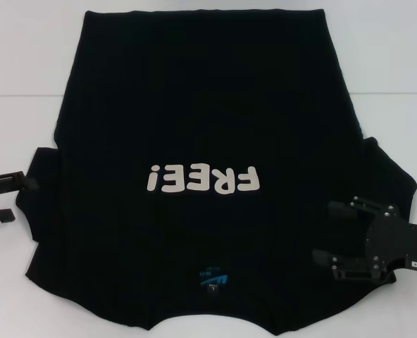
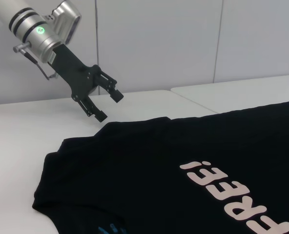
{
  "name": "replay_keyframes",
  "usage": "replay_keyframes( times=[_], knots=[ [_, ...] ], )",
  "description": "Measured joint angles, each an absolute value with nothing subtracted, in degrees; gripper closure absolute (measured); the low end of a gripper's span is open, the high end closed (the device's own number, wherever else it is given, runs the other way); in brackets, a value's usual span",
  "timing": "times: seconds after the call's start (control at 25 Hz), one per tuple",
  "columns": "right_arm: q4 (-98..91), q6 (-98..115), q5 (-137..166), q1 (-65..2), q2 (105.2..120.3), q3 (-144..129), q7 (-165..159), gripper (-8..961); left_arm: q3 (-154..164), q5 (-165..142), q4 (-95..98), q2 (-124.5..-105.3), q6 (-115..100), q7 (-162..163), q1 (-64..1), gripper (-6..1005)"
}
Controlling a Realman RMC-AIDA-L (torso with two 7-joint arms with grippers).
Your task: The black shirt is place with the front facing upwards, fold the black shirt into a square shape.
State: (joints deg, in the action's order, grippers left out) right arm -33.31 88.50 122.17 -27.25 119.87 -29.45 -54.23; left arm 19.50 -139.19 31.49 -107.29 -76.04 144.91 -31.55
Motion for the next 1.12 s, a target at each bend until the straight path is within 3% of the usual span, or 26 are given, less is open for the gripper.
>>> replay_keyframes(
  times=[1.12],
  knots=[
    [-32.95, 88.42, 122.17, -27.17, 119.88, -29.62, -54.23, 13, 19.42, -138.77, 29.35, -108.31, -71.4, 144.26, -31.58, 79]
  ],
)
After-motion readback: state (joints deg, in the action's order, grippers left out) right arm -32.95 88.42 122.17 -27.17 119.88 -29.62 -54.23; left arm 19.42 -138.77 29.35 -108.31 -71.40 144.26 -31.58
